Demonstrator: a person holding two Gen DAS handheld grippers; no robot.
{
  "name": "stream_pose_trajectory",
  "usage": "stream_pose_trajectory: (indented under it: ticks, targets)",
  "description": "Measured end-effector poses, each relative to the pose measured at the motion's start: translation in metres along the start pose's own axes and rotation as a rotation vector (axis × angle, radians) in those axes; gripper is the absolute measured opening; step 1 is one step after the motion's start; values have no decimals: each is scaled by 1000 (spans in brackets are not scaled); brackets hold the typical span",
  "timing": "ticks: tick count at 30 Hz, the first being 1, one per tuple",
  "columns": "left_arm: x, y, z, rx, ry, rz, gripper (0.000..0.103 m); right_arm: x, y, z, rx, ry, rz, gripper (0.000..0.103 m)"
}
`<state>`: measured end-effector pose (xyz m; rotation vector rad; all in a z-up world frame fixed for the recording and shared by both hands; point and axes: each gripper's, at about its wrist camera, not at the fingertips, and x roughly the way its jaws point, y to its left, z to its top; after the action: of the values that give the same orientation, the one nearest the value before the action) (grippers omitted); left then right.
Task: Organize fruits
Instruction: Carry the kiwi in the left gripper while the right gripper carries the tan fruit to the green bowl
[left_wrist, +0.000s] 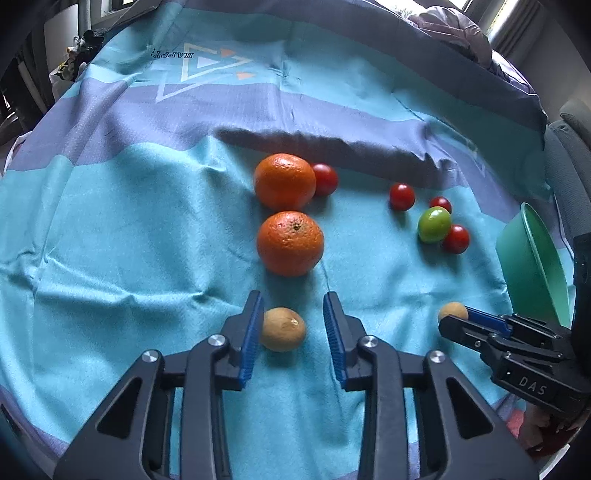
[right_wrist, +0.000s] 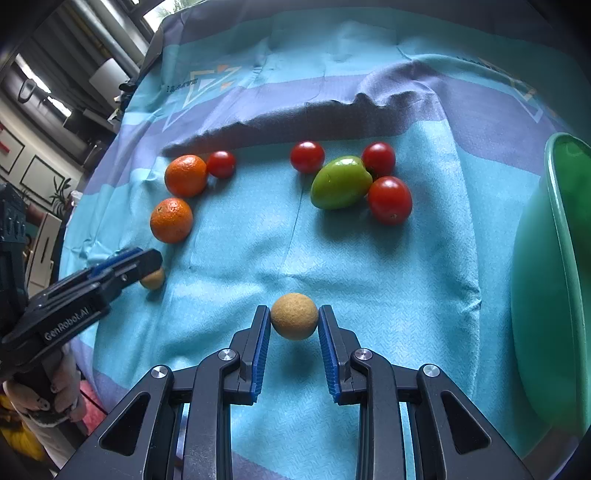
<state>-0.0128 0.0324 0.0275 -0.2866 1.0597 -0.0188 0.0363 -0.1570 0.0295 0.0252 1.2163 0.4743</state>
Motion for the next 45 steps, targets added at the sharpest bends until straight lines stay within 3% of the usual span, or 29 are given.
stream_pose_trajectory:
  ticks: [7, 13, 22, 34, 38, 45]
  targets:
    - [9, 4, -4, -7, 55, 7, 35, 5, -4, 1, 27, 17, 29, 28]
    - [11, -4, -9, 37, 15, 46, 27, 7, -8, 2, 47, 20, 31, 28]
    - [-10, -28, -12, 97, -84, 67, 28, 1, -11, 6, 59, 5, 44, 28]
    - [-61, -113, -6, 207, -272, -4, 28, -83, -48, 12, 130, -244, 44, 28]
    - [-64, -150, -6, 236, -298, -53, 28, -109, -66, 8, 171, -317, 25, 28]
    - [-53, -212, -8, 311, -267, -154, 28, -136, -103, -3, 276, -399, -33, 29]
